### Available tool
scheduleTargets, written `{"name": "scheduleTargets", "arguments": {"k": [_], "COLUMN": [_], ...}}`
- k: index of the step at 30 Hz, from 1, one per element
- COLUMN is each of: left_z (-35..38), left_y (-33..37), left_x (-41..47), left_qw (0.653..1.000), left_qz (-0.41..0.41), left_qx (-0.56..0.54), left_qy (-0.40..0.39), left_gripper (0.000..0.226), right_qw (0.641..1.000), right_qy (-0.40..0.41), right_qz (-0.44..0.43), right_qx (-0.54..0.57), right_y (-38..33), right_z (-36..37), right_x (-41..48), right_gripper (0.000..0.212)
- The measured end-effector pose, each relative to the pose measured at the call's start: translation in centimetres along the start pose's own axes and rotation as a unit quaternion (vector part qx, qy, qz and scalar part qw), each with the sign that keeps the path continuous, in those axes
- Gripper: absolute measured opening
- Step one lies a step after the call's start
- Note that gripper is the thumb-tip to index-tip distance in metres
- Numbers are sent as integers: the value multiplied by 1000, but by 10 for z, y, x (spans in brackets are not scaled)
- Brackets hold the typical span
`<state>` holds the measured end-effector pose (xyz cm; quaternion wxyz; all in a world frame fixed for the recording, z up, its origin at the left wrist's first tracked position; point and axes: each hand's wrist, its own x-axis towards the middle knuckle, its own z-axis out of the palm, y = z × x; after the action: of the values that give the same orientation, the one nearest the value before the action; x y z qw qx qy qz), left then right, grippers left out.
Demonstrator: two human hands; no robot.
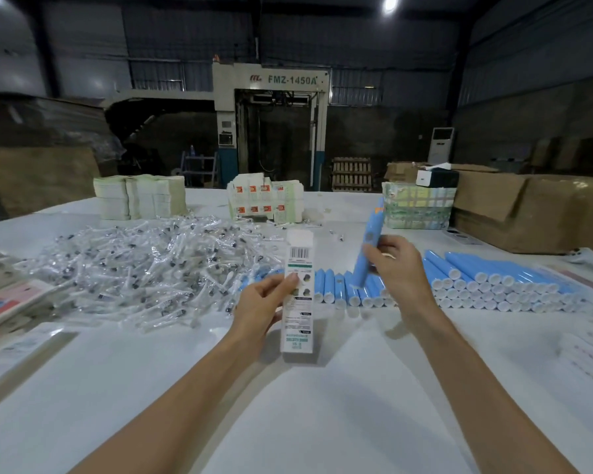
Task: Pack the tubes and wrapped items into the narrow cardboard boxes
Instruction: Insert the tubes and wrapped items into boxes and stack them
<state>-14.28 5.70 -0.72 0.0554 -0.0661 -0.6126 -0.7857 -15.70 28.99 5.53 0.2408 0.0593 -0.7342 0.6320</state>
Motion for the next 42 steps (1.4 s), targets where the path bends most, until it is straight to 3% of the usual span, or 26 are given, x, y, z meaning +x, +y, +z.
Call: {"name": "scheduleTargets", "arguments": {"k": [3, 6, 8, 15, 20, 24, 31, 33, 38, 42], "left_z": [0, 0, -1, -7, -3, -2, -5, -6, -10, -9], "left_y": [0, 0, -1, -1, -4, -3, -4, -6, -15, -25], "left_x": [0, -1, -1, 0, -4, -4, -3, -2, 2, 8], "left_qw": [1000, 999, 999, 998, 995, 993, 997, 997, 999, 1000], "left_qz": [6, 6, 8, 15, 34, 51, 27, 12, -28, -26], "left_qx": [3, 4, 7, 31, 63, 81, 74, 72, -2, -5], "left_qy": [-16, -31, -39, -61, -70, -67, -21, -16, -21, 7], "left_gripper": [28, 29, 29, 27, 34, 26, 27, 27, 35, 22], "right_qw": [973, 970, 979, 993, 986, 969, 925, 909, 881, 871], "right_qy": [-66, -115, -94, -1, -101, -188, -211, -214, -127, -227], "right_qz": [-20, -50, -72, -77, -108, -106, -194, -214, -320, -312], "right_qx": [222, 210, 168, 84, -75, -118, -250, -287, -324, -305], "right_y": [-25, -36, -37, -30, -31, -37, -23, -19, -26, -33], "right_z": [16, 37, 48, 49, 33, 36, 48, 53, 89, 158], "right_x": [5, 11, 14, 30, 37, 37, 26, 21, 1, -13], "right_gripper": [49, 89, 97, 87, 77, 45, 5, 11, 19, 17]}}
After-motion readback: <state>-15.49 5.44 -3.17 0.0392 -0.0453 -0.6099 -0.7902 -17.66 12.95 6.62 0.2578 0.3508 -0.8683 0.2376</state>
